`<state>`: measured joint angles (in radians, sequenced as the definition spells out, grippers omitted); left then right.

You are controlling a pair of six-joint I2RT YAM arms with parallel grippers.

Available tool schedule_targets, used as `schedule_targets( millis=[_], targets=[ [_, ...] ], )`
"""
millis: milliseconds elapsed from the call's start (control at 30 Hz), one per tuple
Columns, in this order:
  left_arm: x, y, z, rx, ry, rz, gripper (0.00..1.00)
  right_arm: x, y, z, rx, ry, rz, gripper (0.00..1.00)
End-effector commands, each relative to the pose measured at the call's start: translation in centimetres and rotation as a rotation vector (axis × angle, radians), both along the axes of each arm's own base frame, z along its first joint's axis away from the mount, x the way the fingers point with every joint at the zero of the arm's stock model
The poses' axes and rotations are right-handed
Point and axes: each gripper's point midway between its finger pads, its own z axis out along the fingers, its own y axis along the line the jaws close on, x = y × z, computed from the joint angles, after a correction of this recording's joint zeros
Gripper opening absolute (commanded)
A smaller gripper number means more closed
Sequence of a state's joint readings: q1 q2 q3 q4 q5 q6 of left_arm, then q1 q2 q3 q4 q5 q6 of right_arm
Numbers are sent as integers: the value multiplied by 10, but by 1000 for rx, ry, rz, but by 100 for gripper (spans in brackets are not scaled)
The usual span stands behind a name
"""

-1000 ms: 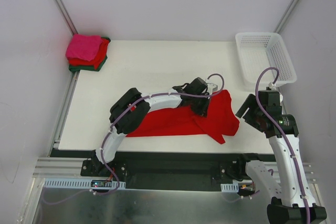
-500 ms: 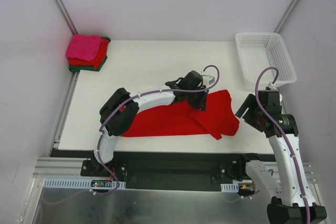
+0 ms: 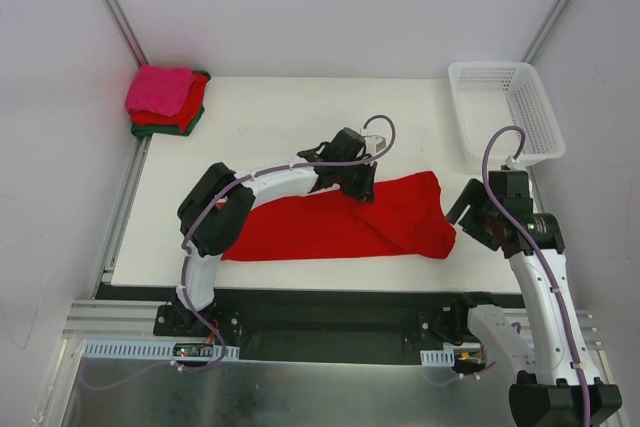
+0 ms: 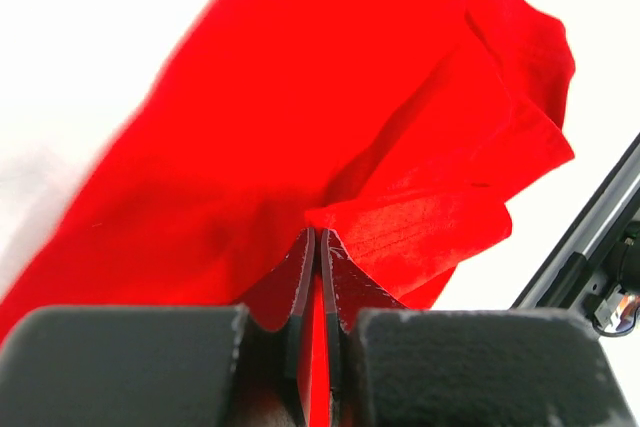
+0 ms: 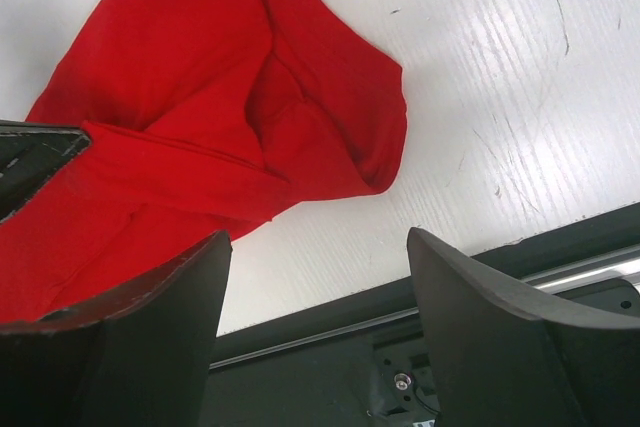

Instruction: Fold and stack the t-shirts

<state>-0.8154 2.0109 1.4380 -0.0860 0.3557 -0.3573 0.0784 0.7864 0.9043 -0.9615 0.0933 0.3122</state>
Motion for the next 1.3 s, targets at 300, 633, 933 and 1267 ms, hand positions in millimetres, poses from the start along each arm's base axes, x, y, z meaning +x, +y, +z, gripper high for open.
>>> schedule_targets(
  millis=[300, 633, 933, 1267],
  targets=[
    [17, 22, 33, -85, -38, 77, 0, 8, 10, -5, 48, 9, 37, 75],
    [17, 39, 26, -81, -32, 117, 0, 16, 51, -17, 261, -10, 123, 75],
    [14, 41, 25, -82, -31, 115, 0, 18, 78, -43, 492, -59, 35, 74],
    [13, 41, 25, -88, -27, 111, 0, 19, 91, -58, 592, -27, 4, 66]
  ],
)
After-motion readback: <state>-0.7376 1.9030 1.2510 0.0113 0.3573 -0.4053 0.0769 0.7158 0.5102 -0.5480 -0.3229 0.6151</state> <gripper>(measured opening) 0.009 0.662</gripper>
